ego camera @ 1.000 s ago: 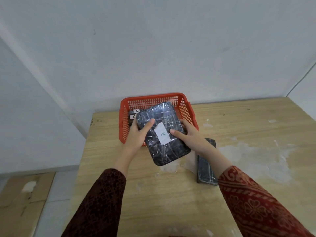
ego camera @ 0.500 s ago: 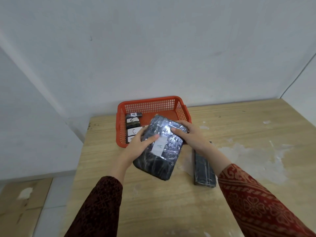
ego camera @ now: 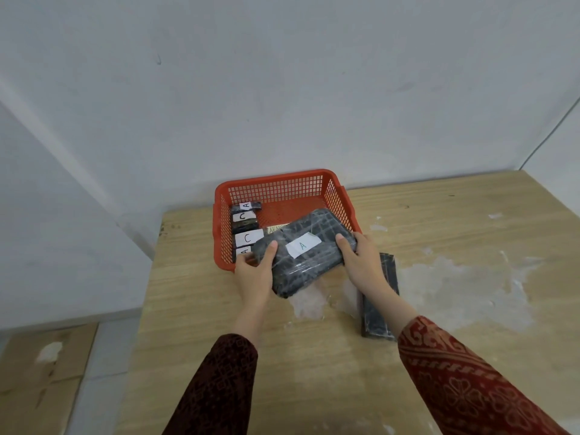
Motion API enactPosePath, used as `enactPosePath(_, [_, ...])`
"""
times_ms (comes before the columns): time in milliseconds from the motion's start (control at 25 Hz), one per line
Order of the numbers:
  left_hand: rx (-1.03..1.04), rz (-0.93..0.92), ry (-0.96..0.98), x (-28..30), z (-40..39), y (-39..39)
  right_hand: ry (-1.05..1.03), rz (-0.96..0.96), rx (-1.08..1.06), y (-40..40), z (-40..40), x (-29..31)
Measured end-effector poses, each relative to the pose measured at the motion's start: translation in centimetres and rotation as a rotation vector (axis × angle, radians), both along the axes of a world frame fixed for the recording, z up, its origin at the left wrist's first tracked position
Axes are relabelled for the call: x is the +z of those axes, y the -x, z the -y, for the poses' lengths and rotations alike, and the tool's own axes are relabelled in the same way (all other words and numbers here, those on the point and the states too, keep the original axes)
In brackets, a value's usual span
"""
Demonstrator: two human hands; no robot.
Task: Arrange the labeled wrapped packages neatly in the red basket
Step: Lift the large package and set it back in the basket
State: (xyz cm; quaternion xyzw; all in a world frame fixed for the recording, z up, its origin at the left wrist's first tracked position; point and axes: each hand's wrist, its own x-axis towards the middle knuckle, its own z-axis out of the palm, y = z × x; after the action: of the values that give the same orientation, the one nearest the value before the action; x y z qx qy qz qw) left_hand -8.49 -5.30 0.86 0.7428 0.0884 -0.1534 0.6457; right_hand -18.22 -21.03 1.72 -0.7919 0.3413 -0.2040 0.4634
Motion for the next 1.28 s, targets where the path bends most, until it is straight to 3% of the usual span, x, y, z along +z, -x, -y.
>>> enactPosePath(160, [0.043,0.165,0.107,0.2,2.0,-0.8,-0.065,-0.014,-0.100,-2.7,1.9,0.0])
enactPosePath(360, [-0.320,0.151,0.115,-1.5,4.8,-5.2,-0.014,-0.115,-0.021,-6.9,4.3,-1.1])
enactPosePath(480, [-0.446,0.177,-0.039,-3.3,6.4,-8.9,0.076,-0.214,0.120,-9.4,5.2,-2.8])
enactPosePath(640, [-0.451,0.242,-0.199,-5.8,8.7,-12.6,0.115,-0.309,0.212,-12.4,7.2,-5.7])
enactPosePath(840, [-0.490,0.307,-0.245,-8.2,10.4,-14.6,0.193,-0.312,0.244,-14.3,8.7,-8.4])
enactPosePath(1040, [-0.664,0.249,-0.291,-9.4,10.7,-15.6,0.481,-0.474,0.250,-14.8,8.9,-9.6])
enactPosePath(1200, [-0.646,0.258,-0.335,-8.8,10.9,-15.6,0.443,-0.592,0.314,-15.1,8.3,-8.1])
enactPosePath(1280, [-0.619,0.267,-0.406,-7.7,10.9,-15.0,0.462,-0.502,0.326,-14.0,7.4,-6.5])
